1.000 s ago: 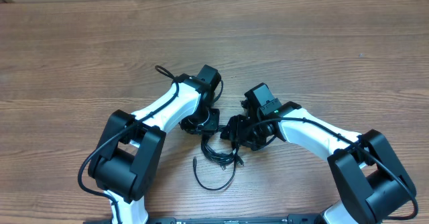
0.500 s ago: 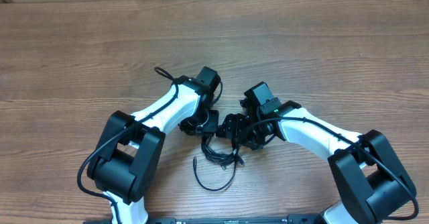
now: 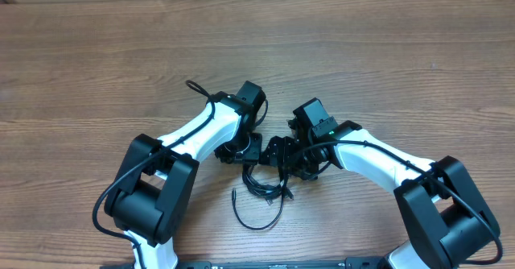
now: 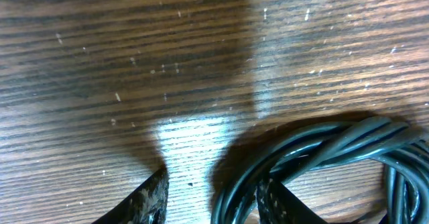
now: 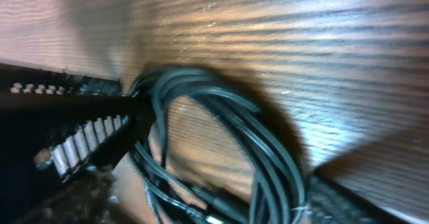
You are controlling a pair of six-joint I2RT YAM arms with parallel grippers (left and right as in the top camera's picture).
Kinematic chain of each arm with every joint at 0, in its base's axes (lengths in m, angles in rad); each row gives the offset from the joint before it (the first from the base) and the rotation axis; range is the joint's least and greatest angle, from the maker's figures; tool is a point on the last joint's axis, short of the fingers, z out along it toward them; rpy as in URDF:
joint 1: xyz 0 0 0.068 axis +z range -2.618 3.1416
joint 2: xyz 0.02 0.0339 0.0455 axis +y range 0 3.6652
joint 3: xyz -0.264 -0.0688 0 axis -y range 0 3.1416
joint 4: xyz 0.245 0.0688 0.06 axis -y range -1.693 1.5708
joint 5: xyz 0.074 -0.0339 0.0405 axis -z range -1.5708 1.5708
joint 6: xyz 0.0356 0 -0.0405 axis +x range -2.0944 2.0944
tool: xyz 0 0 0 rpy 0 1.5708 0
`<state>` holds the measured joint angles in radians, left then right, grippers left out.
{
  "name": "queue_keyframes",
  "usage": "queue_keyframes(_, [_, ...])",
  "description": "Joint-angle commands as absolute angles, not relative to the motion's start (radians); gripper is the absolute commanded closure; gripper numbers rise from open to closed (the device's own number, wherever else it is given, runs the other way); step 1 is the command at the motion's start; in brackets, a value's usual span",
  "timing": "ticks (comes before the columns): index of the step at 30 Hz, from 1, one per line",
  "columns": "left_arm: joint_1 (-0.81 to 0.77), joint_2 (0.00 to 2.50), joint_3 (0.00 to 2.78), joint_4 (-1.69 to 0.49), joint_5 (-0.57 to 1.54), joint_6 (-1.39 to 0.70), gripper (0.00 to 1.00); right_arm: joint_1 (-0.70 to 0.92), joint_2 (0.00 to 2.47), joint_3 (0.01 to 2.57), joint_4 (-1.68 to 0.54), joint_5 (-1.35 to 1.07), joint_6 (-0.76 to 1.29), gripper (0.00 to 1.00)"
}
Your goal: Untangle cables
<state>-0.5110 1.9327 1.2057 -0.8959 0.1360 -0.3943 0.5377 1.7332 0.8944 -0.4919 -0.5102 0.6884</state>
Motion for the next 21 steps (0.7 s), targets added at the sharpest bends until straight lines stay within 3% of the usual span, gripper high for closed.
queue_keyframes(1, [-0.524, 1.969, 1.166, -0.885, 0.150, -0.408, 0.57, 0.543, 1.766, 0.869, -0.495, -0.465, 0.684, 0.25])
queue_keyframes(4, [-0.524, 1.969, 1.166, -0.883, 0.150, -0.408, 0.67, 0.543, 1.766, 0.869, -0.495, -0.465, 0.684, 0.41])
queue_keyframes(8, [-0.524, 1.969, 1.166, -0.883, 0.149, -0.408, 0.74, 0.543, 1.766, 0.869, -0.494, -0.466, 0.680, 0.46])
queue_keyframes(12, [-0.524, 1.969, 1.166, -0.883, 0.150, -0.408, 0.86, 0.543, 1.766, 0.869, -0.494, -0.472, 0.672, 0.47])
queue_keyframes(15, [-0.524, 1.969, 1.166, -0.883, 0.149, -0.408, 0.95, 0.543, 1.766, 0.869, -0.485, -0.511, 0.613, 0.61])
queue_keyframes(19, [-0.524, 1.969, 1.166, -0.883, 0.150, -0.408, 0.96, 0.543, 1.766, 0.869, -0.476, -0.541, 0.574, 0.84])
queue_keyframes(21, [-0.524, 1.969, 1.166, -0.883, 0.149, -0.408, 0.96, 0.543, 1.766, 0.869, -0.476, -0.541, 0.575, 0.84])
